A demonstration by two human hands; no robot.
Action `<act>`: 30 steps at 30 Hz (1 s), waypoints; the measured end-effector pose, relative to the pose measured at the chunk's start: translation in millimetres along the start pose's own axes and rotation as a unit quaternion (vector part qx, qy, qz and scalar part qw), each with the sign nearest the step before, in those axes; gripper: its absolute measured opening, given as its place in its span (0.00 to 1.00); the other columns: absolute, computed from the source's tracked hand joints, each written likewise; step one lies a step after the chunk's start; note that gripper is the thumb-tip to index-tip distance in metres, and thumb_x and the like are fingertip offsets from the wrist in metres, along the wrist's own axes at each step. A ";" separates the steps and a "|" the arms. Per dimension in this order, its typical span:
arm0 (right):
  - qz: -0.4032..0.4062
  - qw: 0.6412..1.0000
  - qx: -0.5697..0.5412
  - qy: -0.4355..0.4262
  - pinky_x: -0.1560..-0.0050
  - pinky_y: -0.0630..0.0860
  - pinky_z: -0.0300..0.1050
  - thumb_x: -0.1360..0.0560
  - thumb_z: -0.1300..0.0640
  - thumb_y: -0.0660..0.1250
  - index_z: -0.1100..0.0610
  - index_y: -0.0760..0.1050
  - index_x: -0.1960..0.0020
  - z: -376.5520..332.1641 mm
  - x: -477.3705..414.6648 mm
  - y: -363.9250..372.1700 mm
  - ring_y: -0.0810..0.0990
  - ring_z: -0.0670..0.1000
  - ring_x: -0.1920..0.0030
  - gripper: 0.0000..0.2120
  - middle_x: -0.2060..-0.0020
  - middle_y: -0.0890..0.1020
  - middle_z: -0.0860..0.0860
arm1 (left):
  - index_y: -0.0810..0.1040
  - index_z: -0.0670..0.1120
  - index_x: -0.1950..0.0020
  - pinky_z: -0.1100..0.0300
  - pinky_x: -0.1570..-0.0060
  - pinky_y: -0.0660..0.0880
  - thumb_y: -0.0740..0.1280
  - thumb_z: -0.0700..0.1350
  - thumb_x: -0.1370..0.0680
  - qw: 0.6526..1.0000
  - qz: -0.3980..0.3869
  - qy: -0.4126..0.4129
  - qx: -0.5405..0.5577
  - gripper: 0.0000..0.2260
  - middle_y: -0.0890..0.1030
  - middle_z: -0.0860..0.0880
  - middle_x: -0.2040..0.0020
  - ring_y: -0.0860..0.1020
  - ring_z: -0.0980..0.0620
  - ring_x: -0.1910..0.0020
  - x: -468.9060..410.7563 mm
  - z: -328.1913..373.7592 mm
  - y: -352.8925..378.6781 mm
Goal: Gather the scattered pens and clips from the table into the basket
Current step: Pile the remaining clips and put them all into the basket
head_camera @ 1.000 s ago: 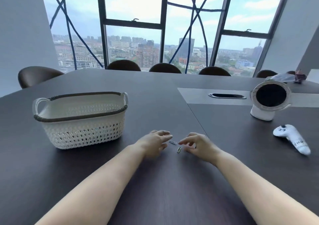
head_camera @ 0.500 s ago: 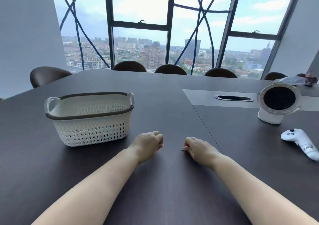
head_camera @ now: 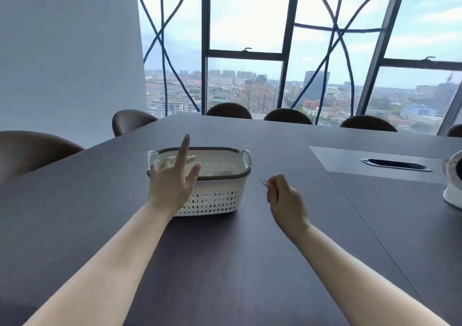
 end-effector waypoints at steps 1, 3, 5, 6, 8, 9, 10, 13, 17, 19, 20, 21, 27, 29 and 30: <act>0.015 1.000 -0.011 -0.017 0.66 0.69 0.47 0.22 0.56 0.56 0.61 0.69 0.54 -10.0 -6.0 3.2 0.75 0.60 0.67 0.09 0.67 0.78 0.55 | 0.50 0.49 0.24 0.41 0.31 0.54 0.55 0.56 0.22 1.000 0.007 -0.024 -0.005 0.29 0.78 0.50 0.38 0.68 0.45 0.32 5.1 -7.4 -3.2; 0.022 0.998 -0.029 -0.047 0.62 0.72 0.48 0.22 0.56 0.56 0.61 0.70 0.54 -28.3 -21.4 13.2 0.77 0.58 0.63 0.08 0.64 0.81 0.54 | 0.55 0.47 0.25 0.39 0.32 0.54 0.51 0.59 0.24 0.998 0.012 -0.050 -0.037 0.29 0.75 0.46 0.35 0.65 0.42 0.31 15.4 -21.0 -7.5; 0.003 0.998 -0.016 -0.058 0.53 0.73 0.48 0.22 0.60 0.57 0.59 0.73 0.47 -42.3 -39.0 24.7 0.77 0.55 0.52 0.08 0.56 0.83 0.52 | 0.66 0.46 0.31 0.39 0.31 0.54 0.46 0.61 0.27 0.997 -0.006 -0.046 -0.068 0.30 0.73 0.45 0.34 0.65 0.42 0.31 22.8 -31.1 -10.6; -0.018 0.998 0.012 -0.054 0.47 0.72 0.48 0.22 0.61 0.57 0.58 0.73 0.42 -46.3 -46.6 30.3 0.75 0.54 0.46 0.11 0.49 0.82 0.52 | 0.70 0.46 0.34 0.40 0.31 0.54 0.45 0.61 0.27 0.996 -0.019 -0.041 -0.072 0.31 0.72 0.45 0.34 0.63 0.43 0.29 26.1 -35.8 -11.3; -0.063 0.995 0.075 -0.030 0.37 0.67 0.49 0.22 0.60 0.55 0.55 0.71 0.35 -47.5 -54.8 37.9 0.70 0.55 0.37 0.16 0.37 0.76 0.49 | 0.72 0.47 0.35 0.42 0.30 0.55 0.45 0.62 0.28 0.997 -0.040 -0.026 -0.062 0.31 0.70 0.46 0.32 0.60 0.45 0.27 32.1 -43.1 -13.3; -0.076 0.993 0.090 -0.017 0.35 0.66 0.50 0.21 0.59 0.55 0.54 0.71 0.34 -45.8 -55.0 39.4 0.69 0.55 0.36 0.17 0.34 0.73 0.48 | 0.70 0.47 0.33 0.42 0.30 0.55 0.44 0.63 0.28 0.997 -0.052 -0.017 -0.058 0.32 0.69 0.46 0.31 0.59 0.45 0.26 34.2 -45.9 -14.0; -0.085 0.992 0.092 -0.003 0.34 0.65 0.50 0.21 0.57 0.54 0.53 0.71 0.34 -43.8 -53.4 39.2 0.68 0.56 0.35 0.17 0.33 0.73 0.48 | 0.68 0.48 0.32 0.43 0.30 0.56 0.44 0.64 0.28 0.996 -0.065 -0.011 -0.058 0.33 0.68 0.46 0.30 0.57 0.46 0.26 35.6 -47.8 -15.3; -0.089 0.994 0.057 0.009 0.37 0.64 0.47 0.21 0.54 0.57 0.55 0.75 0.39 -35.0 -47.2 34.7 0.68 0.56 0.37 0.14 0.37 0.77 0.50 | 0.68 0.49 0.31 0.44 0.31 0.58 0.44 0.65 0.30 0.995 -0.082 0.000 -0.062 0.34 0.69 0.47 0.31 0.60 0.45 0.27 33.7 -48.0 -21.1; -0.060 0.998 0.031 -0.011 0.47 0.63 0.40 0.23 0.56 0.61 0.57 0.77 0.46 -26.9 -49.8 31.4 0.71 0.55 0.39 0.10 0.41 0.77 0.52 | 0.77 0.47 0.41 0.48 0.36 0.64 0.46 0.64 0.30 0.996 -0.065 -0.007 -0.056 0.32 0.76 0.48 0.39 0.69 0.46 0.35 16.8 -49.4 -29.4; -0.040 0.999 0.027 -0.021 0.47 0.61 0.38 0.24 0.57 0.62 0.57 0.77 0.46 -27.5 -61.6 33.3 0.70 0.55 0.39 0.09 0.40 0.76 0.52 | 0.79 0.46 0.45 0.48 0.38 0.66 0.47 0.63 0.30 0.998 -0.048 -0.023 -0.033 0.31 0.77 0.47 0.41 0.70 0.44 0.38 0.4 -53.1 -31.3; -0.031 0.999 0.027 -0.026 0.47 0.61 0.37 0.25 0.57 0.63 0.57 0.76 0.45 -28.1 -70.5 35.4 0.70 0.55 0.39 0.10 0.40 0.75 0.52 | 0.79 0.46 0.46 0.48 0.38 0.66 0.48 0.63 0.30 0.999 -0.036 -0.030 -0.017 0.30 0.77 0.46 0.42 0.71 0.43 0.38 -9.7 -56.5 -31.3; -0.024 0.999 0.028 -0.027 0.47 0.60 0.37 0.25 0.58 0.63 0.57 0.76 0.45 -28.4 -81.1 38.3 0.70 0.55 0.39 0.10 0.40 0.75 0.52 | 0.79 0.45 0.45 0.49 0.39 0.65 0.49 0.63 0.29 0.999 -0.022 -0.039 0.005 0.29 0.77 0.45 0.42 0.71 0.43 0.39 -20.6 -60.4 -30.8; -0.146 0.988 -0.011 0.043 0.40 0.66 0.45 0.28 0.53 0.68 0.54 0.68 0.36 -16.8 -131.3 65.9 0.70 0.54 0.36 0.22 0.35 0.71 0.53 | 0.73 0.47 0.39 0.57 0.36 0.62 0.65 0.49 0.24 0.986 -0.054 -0.142 0.070 0.15 0.69 0.45 0.35 0.66 0.48 0.33 -74.5 -83.4 -20.8; -0.208 0.976 -0.006 0.061 0.38 0.64 0.42 0.28 0.53 0.69 0.54 0.65 0.33 -13.7 -137.1 68.2 0.69 0.53 0.34 0.26 0.34 0.70 0.53 | 0.71 0.47 0.36 0.57 0.34 0.61 0.66 0.50 0.25 0.975 -0.135 -0.171 0.049 0.18 0.66 0.45 0.33 0.65 0.48 0.32 -81.3 -86.0 -17.0; -0.227 0.971 -0.004 0.069 0.39 0.63 0.41 0.29 0.53 0.70 0.54 0.64 0.33 -13.3 -138.0 67.2 0.69 0.52 0.34 0.27 0.34 0.70 0.52 | 0.69 0.48 0.35 0.54 0.33 0.61 0.66 0.52 0.25 0.965 -0.181 -0.188 0.039 0.21 0.65 0.46 0.32 0.64 0.47 0.32 -83.1 -85.7 -15.4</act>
Point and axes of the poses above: each hand's wrist, its own x-axis away from the middle knuckle, its own y-axis out of the palm, z = x × y, the point moved 1 cm from there along -x, towards the middle knuckle
